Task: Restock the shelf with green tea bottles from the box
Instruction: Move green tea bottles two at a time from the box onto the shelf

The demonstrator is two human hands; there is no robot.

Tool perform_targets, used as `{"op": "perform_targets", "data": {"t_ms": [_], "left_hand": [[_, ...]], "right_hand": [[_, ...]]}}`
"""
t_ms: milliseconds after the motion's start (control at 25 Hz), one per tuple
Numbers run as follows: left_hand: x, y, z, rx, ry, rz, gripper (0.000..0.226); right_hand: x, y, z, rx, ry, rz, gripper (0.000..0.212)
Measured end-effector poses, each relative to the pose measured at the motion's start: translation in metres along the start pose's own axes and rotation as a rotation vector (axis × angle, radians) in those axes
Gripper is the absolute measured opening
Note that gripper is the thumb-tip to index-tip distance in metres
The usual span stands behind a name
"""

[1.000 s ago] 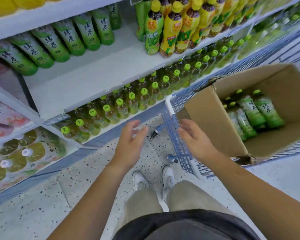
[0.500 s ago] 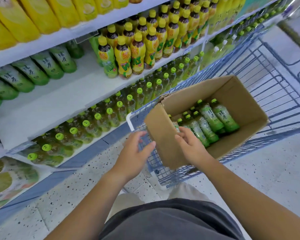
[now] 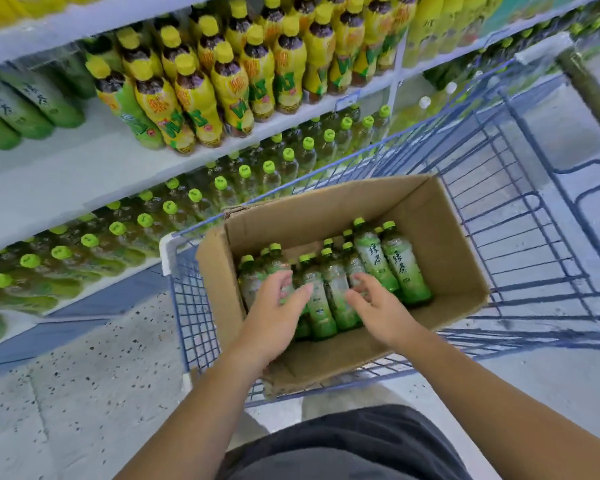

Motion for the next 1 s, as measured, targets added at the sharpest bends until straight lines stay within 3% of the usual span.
{"op": "perform_targets", "data": {"t_ms": [360,680,840,1000], "left_hand": [[0.028,0.099,0.108,0.124,-0.015,-0.128,0.078],[0.068,0.202,0.174,0.156,0.075,-0.173,0.087],[0.071,0.233,0.185,0.053,0.136,-0.109,0.051],[0.061,0.258,0.182,-0.113,0.208,-0.113,0.040]], "right_hand": [[-0.082,0.047,-0.094,-0.113,-0.186,0.179,0.060],[-0.139,0.090,-0.114,-0.089,-0.308,0.411,0.049],[-0.146,0.106,-0.112,-0.093,-0.392,0.459,0.049],[-0.143,0.121,-0.112,-0.112,-0.596,0.442,0.047]]}}
Point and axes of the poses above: each hand's wrist, its own y-axis towards the middle knuckle, its own z-axis out of the palm, x = y × z, the point moved 8 cm from there along y, towards the middle knuckle, and after that the axes turned 5 degrees about x, right-handed, at the moved point
